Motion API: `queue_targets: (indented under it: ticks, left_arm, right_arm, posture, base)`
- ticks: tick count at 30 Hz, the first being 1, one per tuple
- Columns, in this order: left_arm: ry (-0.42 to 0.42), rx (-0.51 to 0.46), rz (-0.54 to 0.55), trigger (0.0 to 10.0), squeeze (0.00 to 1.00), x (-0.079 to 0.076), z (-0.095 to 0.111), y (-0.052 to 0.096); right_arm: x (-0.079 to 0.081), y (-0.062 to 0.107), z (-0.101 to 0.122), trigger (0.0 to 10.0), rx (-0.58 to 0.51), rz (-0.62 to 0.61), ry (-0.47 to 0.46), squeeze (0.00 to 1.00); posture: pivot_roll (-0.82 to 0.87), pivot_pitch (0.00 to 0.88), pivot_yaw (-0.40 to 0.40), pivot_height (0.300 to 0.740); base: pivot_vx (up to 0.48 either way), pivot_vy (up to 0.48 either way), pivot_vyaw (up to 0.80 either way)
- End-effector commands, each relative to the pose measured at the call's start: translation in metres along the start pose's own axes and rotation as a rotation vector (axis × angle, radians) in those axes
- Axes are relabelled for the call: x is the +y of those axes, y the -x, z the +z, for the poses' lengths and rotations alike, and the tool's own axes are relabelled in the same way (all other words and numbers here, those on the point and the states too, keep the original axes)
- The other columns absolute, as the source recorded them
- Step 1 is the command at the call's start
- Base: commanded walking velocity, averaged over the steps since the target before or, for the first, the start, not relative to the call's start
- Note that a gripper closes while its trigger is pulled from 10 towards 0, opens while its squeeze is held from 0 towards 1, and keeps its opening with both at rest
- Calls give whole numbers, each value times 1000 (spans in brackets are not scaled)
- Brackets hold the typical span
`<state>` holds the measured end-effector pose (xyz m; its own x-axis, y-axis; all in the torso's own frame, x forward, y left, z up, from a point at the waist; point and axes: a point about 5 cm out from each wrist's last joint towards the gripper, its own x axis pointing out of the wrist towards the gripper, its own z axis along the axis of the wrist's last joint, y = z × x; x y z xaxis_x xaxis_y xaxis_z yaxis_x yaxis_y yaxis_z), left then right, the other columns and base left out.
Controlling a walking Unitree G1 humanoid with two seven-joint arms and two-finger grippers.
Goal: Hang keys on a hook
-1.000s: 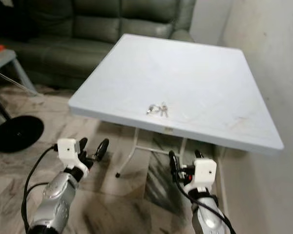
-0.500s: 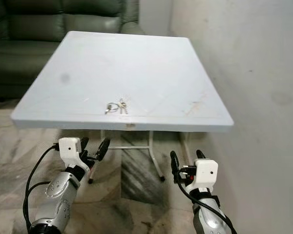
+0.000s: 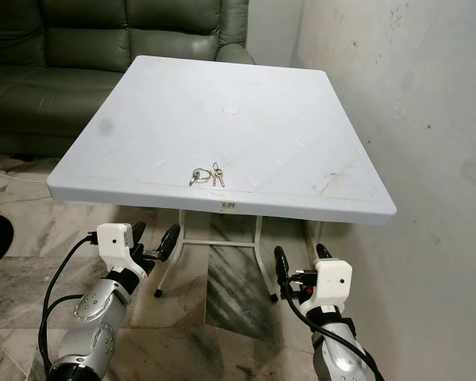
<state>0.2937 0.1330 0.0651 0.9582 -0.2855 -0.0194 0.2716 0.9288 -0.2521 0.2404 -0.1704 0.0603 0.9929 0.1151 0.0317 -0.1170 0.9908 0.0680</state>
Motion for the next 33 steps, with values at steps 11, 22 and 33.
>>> queue_targets:
  ticks: [11,22,33]
  left_arm:
    - [15,24,7,10000,0,-1,-5,1]
    - [6,23,19,10000,0,-1,-5,1]
    - [-8,11,16,10000,0,1,0,0]
  right_arm:
    - [-2,3,1,10000,-3,-3,8,0]
    - [-3,4,0,10000,-1,-1,10,0]
    - [-5,-1,8,10000,-39,-29,-23,0]
  posture:
    - [-33,37,-62,714]
    - [-32,38,-67,714]
    - [-27,43,-69,714]
  base:
    - [0,480,0]
    - [0,358,0]
    - [0,0,0]
